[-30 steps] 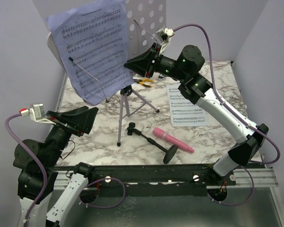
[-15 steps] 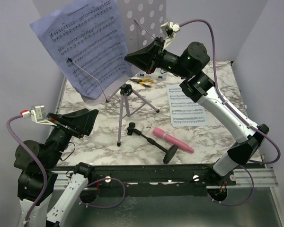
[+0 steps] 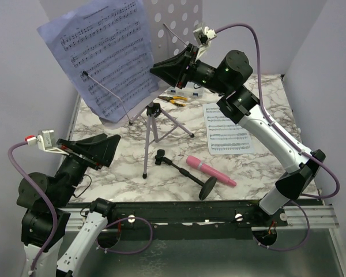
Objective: Set up the instrument practice props
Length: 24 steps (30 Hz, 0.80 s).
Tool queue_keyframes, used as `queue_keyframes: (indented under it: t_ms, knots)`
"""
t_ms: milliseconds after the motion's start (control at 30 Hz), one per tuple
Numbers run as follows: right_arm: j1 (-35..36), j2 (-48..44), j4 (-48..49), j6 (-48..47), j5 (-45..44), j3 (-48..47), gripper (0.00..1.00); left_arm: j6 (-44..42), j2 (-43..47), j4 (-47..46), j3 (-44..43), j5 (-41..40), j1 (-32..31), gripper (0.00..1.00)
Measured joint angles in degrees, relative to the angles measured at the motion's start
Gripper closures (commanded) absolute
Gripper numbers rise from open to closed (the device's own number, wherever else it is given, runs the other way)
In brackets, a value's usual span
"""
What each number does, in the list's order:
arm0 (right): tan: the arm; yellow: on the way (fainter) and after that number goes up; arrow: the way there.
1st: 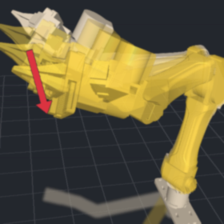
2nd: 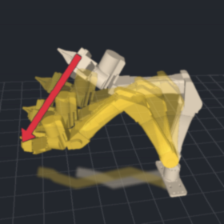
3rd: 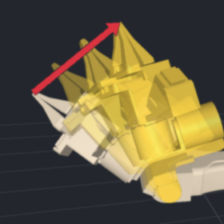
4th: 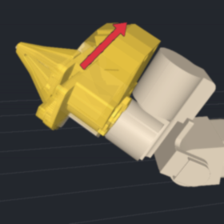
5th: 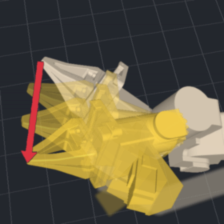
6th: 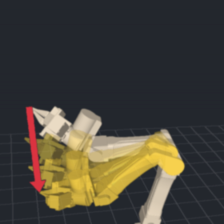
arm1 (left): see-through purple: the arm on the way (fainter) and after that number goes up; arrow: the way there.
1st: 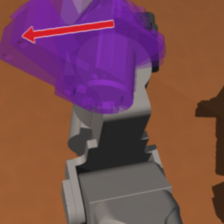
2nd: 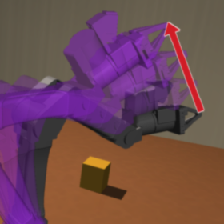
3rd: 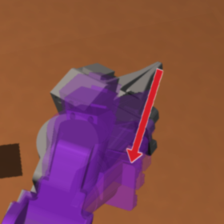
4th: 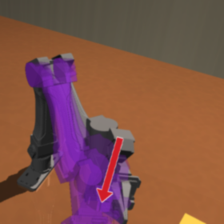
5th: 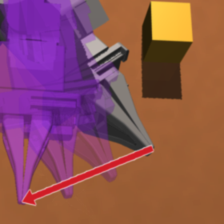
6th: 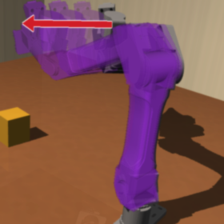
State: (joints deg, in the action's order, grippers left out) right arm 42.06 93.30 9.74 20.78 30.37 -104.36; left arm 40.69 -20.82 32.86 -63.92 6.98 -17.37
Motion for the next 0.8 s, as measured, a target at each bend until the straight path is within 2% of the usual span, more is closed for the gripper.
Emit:
queue_keyframes:
  t_ms: [267, 467, 633, 800]
  knots:
    - [0.00, -2.23, -2.91, -0.72, -3.32, 1.38, 0.62, -0.02, 2.03, 0.13, 1.05, 0.02, 0.00, 0.04]
    - [0.00, -8.48, -6.82, -2.49, -7.02, 5.20, 0.50, -0.46, 3.96, 0.33, 2.89, 0.11, 0.00, 0.01]
    - [0.00, -22.05, -8.26, -6.84, -12.07, 19.50, 0.46, -0.92, 6.40, 0.61, 4.87, 0.46, 0.00, 0.01]
    - [-0.04, -38.21, -6.45, -9.68, -26.82, 43.19, 0.47, -1.16, 9.31, 0.81, 7.13, 0.98, -0.02, 0.01]
